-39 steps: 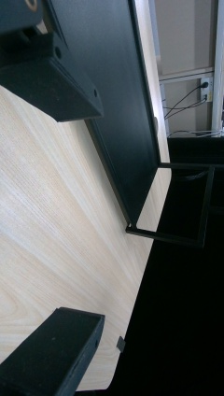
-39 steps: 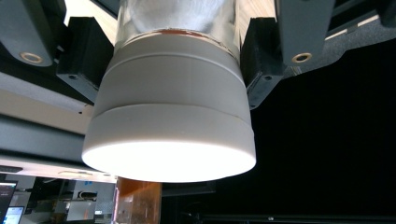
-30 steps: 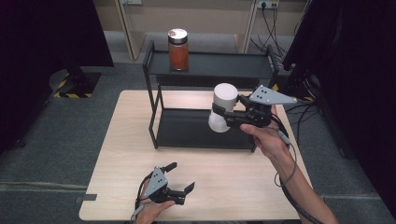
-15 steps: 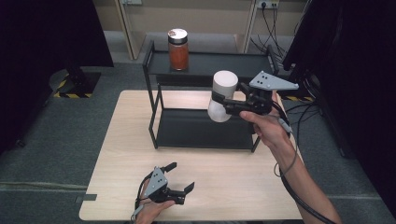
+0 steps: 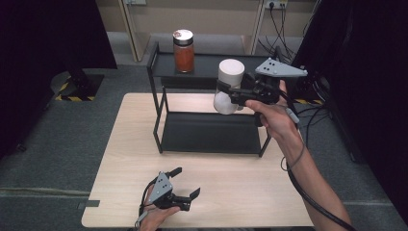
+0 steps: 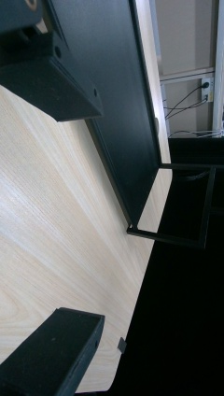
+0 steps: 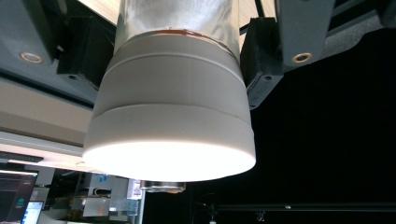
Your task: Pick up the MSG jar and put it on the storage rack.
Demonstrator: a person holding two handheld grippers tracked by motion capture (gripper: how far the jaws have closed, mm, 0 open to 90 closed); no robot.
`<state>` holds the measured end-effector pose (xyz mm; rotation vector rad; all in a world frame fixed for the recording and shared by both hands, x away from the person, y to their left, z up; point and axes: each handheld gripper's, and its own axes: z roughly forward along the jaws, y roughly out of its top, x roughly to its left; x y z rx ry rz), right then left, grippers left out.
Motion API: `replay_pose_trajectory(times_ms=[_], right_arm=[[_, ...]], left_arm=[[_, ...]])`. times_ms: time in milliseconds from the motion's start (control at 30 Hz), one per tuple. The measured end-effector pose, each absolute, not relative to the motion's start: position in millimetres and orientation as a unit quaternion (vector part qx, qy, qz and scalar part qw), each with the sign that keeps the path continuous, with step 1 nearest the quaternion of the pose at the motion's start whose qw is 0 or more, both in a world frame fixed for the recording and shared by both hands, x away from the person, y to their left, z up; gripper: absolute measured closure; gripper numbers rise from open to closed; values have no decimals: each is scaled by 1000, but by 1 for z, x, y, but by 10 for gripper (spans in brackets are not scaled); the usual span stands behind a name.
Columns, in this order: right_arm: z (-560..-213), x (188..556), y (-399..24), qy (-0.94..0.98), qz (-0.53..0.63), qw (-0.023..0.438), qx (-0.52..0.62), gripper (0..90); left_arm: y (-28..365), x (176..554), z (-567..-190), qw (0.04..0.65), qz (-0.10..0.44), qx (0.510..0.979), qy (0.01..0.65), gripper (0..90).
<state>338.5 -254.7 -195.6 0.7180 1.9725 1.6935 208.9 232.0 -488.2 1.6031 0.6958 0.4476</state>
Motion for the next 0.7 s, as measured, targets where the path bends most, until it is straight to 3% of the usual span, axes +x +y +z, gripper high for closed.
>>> replay_pose_trajectory(times_ms=[700], right_arm=[[-166, 355, -239, 707, 603, 240, 281, 355]], left_arm=[[233, 209, -488, 621, 194, 696, 303, 21]])
